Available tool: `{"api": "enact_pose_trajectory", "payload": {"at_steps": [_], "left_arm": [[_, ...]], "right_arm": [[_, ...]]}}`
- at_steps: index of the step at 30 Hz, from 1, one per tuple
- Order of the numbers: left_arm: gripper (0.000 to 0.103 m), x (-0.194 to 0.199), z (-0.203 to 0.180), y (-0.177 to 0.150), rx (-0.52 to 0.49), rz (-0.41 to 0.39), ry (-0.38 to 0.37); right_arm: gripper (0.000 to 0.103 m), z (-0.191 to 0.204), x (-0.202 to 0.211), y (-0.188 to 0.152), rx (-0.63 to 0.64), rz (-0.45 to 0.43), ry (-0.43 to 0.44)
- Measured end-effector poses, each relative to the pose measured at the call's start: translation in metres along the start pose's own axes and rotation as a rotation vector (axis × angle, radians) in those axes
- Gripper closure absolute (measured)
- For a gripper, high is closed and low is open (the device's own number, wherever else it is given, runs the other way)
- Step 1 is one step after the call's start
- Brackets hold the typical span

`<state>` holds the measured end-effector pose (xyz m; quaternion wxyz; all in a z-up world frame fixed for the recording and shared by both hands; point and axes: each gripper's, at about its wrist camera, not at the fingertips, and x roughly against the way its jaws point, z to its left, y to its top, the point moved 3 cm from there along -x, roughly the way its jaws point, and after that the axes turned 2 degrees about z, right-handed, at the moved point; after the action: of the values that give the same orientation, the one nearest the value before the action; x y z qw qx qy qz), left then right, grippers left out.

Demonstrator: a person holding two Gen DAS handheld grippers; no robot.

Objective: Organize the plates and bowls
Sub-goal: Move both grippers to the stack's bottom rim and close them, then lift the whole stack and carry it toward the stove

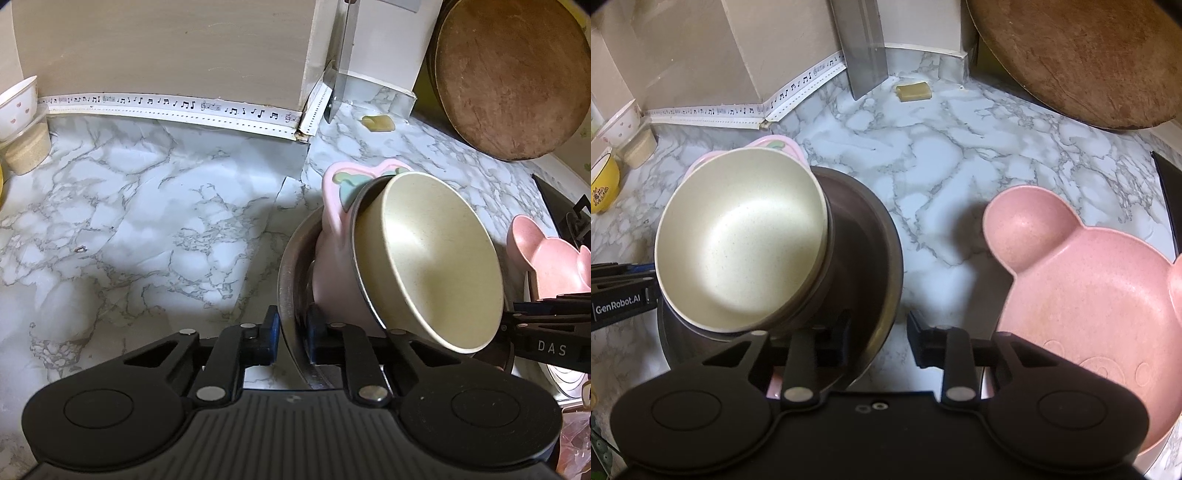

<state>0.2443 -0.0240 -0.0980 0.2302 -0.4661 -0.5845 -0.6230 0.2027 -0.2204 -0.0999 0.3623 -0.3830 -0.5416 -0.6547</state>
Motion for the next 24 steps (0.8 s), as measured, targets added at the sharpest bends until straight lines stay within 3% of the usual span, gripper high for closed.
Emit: {"api": "enact_pose_trajectory", "payload": {"at_steps": [5,13,24], "left_arm": [[0.089,0.0,-0.001,0.0,-0.004,0.0,0.012],[0.088,0.009,-0.008,0.001,-0.023,-0.029,0.05],[0.089,0.029,-0.021,0.002,-0.02,-0.043,0.04]], "right_arm": [[0.082,0.004,0.0,0.0,0.023,-0.006,-0.005],[0.083,0.005,0.006,0.0,0.064,-0.038,-0.008],[0.083,-0.004,0.027,0.003,0.071,-0.058,0.02]]}}
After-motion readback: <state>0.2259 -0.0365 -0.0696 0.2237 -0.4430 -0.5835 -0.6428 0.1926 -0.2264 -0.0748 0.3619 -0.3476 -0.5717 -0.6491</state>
